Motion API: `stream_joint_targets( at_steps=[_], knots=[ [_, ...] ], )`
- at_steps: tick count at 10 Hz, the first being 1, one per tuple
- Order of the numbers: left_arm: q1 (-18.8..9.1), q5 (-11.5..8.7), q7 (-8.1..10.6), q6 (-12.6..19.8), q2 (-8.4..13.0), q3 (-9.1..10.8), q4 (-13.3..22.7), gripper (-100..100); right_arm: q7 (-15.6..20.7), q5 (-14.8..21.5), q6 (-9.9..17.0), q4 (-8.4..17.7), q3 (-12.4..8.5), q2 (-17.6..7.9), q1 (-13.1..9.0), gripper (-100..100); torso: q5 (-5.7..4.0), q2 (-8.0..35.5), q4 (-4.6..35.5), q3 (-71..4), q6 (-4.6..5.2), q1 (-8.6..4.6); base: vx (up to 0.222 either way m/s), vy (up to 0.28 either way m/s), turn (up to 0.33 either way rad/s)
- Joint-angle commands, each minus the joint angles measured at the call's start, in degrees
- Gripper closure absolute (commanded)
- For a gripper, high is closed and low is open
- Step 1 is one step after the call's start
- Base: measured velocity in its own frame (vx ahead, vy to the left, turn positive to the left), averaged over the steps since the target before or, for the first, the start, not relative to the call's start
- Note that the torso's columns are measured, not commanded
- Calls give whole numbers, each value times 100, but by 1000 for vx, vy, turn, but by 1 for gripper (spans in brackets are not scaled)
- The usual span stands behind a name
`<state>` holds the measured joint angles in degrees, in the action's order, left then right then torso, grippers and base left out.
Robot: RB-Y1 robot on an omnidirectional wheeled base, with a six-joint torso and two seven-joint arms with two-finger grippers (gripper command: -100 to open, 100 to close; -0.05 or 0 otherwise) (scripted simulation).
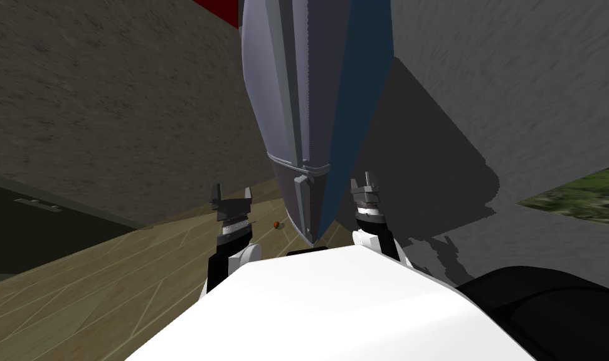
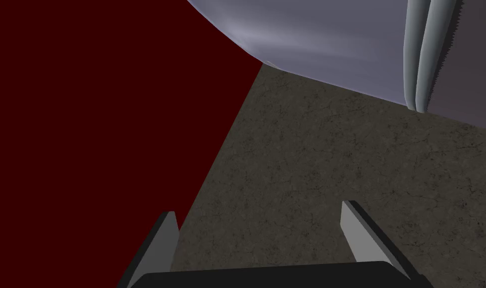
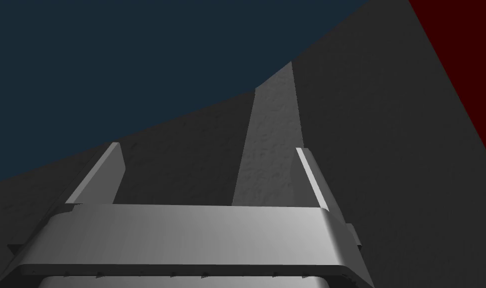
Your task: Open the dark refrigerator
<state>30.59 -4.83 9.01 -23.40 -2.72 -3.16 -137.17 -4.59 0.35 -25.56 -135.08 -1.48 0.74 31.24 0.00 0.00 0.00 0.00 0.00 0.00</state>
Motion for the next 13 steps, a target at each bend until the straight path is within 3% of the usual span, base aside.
stream_joint_targets(
  at_steps=[1,9,10,13],
  knots=[
    [0,0,0,0,0,0,0,0,0,0,0,0,0,0,0,0,0,232,235,-467,0,0,0,0,0],
    [0,0,0,-1,0,0,-2,0,0,0,-1,-2,0,0,0,0,0,3539,3537,-7073,0,0,0,0,0],
    [0,0,0,-1,0,0,-2,0,11,69,-39,-2,-41,-213,-37,-100,0,3962,3960,-7919,0,0,5,6,8],
    [0,0,0,0,0,0,1,0,57,349,-196,-17,-207,-656,-184,-100,1,4223,4221,-8451,0,3,-1,16,15]
  ],
)
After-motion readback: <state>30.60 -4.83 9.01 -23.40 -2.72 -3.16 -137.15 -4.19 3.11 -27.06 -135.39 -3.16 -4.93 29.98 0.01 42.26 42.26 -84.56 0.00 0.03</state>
